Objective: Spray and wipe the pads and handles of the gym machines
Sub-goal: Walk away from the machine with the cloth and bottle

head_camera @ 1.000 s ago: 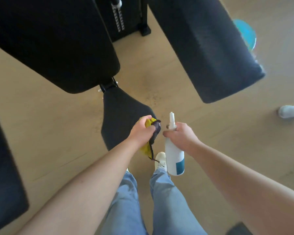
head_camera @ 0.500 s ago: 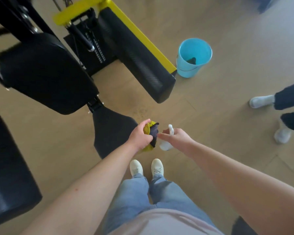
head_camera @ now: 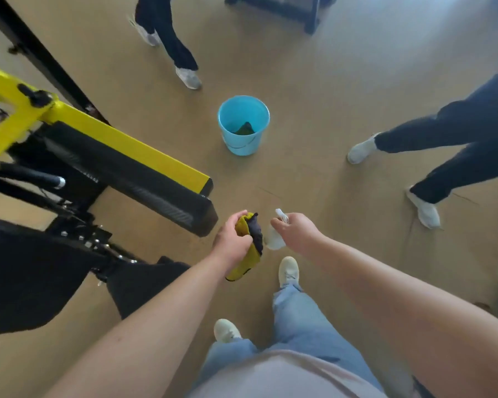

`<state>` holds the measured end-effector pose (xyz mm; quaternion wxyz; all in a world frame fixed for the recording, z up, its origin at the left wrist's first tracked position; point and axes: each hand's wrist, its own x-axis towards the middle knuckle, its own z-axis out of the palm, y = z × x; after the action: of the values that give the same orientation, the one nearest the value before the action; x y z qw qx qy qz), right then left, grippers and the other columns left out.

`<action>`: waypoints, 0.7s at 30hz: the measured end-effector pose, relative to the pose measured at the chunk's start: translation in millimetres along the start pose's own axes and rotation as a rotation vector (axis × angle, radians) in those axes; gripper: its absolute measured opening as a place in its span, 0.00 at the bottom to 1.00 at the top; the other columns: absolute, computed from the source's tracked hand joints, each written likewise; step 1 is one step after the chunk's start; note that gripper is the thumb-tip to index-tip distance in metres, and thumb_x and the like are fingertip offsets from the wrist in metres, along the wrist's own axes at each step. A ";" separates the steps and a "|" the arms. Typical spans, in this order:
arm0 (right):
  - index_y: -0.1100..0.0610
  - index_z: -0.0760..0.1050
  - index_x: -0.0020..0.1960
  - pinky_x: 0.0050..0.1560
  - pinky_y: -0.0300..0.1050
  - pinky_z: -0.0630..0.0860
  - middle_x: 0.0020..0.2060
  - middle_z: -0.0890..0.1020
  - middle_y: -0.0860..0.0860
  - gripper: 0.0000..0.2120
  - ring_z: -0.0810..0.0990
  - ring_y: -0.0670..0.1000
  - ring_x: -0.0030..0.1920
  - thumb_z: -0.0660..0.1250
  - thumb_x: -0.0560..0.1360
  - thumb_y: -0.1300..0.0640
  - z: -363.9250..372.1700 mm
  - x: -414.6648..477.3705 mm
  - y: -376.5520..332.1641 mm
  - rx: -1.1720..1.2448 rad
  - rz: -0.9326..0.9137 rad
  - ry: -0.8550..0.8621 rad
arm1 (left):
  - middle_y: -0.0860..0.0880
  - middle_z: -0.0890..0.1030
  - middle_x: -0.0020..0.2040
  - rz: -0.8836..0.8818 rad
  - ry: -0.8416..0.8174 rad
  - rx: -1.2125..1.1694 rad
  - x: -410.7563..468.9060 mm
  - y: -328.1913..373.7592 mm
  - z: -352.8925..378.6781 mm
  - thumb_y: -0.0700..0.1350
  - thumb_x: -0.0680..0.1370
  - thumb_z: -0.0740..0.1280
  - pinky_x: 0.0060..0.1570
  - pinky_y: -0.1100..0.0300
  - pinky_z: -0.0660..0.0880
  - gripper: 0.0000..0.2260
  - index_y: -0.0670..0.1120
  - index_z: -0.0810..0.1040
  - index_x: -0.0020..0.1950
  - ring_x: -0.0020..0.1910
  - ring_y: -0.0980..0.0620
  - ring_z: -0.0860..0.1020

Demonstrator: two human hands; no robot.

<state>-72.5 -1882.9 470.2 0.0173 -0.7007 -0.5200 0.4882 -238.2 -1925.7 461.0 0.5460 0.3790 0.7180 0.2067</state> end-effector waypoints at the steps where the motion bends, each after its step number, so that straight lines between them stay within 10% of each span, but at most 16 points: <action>1: 0.58 0.69 0.42 0.33 0.46 0.62 0.34 0.70 0.54 0.14 0.68 0.53 0.34 0.63 0.83 0.52 -10.4 8.8 3.2 0.015 -0.003 0.015 | 0.50 0.76 0.66 0.004 -0.004 -0.002 9.0 10.0 6.9 0.37 0.77 0.65 0.70 0.46 0.71 0.28 0.61 0.70 0.73 0.65 0.45 0.73; 12: 0.67 0.82 0.56 0.38 0.44 0.70 0.35 0.77 0.54 0.24 0.74 0.54 0.35 0.65 0.81 0.45 -131.9 159.3 -8.1 -0.036 0.044 -0.111 | 0.50 0.77 0.60 -0.125 0.087 -0.115 150.7 128.1 65.0 0.38 0.77 0.67 0.67 0.49 0.74 0.22 0.58 0.74 0.69 0.61 0.46 0.76; 21: 0.62 0.83 0.56 0.43 0.48 0.76 0.39 0.78 0.53 0.13 0.78 0.56 0.38 0.63 0.79 0.58 -178.0 283.0 -79.5 -0.111 0.073 -0.192 | 0.48 0.76 0.62 -0.277 0.296 -0.359 250.3 180.8 34.7 0.37 0.80 0.66 0.59 0.53 0.71 0.21 0.53 0.73 0.72 0.59 0.46 0.73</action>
<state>-9.0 -1549.4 417.0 -0.0893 -0.6692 -0.5195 0.5238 -177.1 -1623.7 421.4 0.5166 0.1397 0.7870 0.3072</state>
